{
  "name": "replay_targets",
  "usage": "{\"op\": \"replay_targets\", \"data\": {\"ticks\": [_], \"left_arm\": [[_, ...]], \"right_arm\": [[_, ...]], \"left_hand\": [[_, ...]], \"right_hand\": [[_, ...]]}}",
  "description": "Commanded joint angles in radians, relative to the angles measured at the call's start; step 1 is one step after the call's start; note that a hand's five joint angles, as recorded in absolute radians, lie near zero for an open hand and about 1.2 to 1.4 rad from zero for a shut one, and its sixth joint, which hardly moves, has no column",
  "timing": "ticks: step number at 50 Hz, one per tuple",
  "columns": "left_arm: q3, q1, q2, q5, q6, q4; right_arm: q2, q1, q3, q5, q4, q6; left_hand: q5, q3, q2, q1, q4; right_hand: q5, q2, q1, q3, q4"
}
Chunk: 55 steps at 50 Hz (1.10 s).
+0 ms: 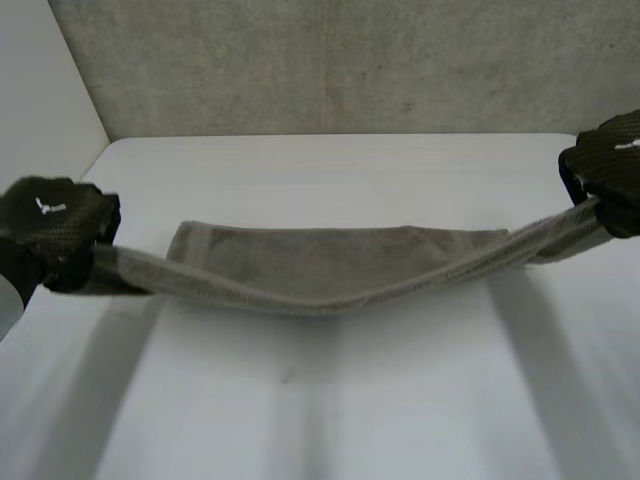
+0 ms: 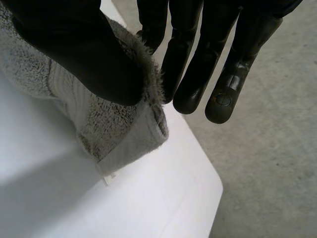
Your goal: Fold the towel.
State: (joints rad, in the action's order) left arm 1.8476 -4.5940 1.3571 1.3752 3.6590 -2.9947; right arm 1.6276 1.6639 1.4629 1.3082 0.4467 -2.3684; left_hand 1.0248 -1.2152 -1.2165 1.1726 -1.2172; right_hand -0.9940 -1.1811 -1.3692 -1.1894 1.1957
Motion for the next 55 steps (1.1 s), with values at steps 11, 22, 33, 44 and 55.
{"op": "replay_targets", "data": {"ticks": [11, 22, 33, 44, 55], "left_arm": [[0.010, -0.019, 0.347, -0.005, 0.081, -0.167], [-0.298, 0.011, 0.582, 0.004, 0.059, -0.237], [-0.746, 0.103, 0.513, 0.105, -0.267, -0.392], [-0.465, 0.098, 0.355, 0.107, -0.450, -0.403], [0.052, -0.003, 0.353, -0.109, -0.226, -0.493]], "right_arm": [[-0.403, 0.031, 0.004, 0.054, -0.060, 0.011], [-0.545, 0.099, -0.203, 0.106, -0.198, -0.038], [-0.299, 0.106, -0.404, 0.140, -0.589, -0.393], [-0.215, 0.059, -0.277, -0.049, -0.399, -0.400], [-0.295, -0.024, 0.071, -0.084, -0.293, -0.095]], "left_hand": [[0.197, -0.181, -0.180, 0.224, -0.179], [0.197, -0.181, -0.180, 0.224, -0.179], [0.197, -0.181, -0.180, 0.224, -0.179], [0.197, -0.181, -0.180, 0.224, -0.179], [0.197, -0.181, -0.180, 0.224, -0.179]], "right_hand": [[-0.228, -0.215, -0.027, -0.207, 0.201], [-0.228, -0.215, -0.027, -0.207, 0.201], [-0.228, -0.215, -0.027, -0.207, 0.201], [-0.228, -0.215, -0.027, -0.207, 0.201], [-0.228, -0.215, -0.027, -0.207, 0.201]]}}
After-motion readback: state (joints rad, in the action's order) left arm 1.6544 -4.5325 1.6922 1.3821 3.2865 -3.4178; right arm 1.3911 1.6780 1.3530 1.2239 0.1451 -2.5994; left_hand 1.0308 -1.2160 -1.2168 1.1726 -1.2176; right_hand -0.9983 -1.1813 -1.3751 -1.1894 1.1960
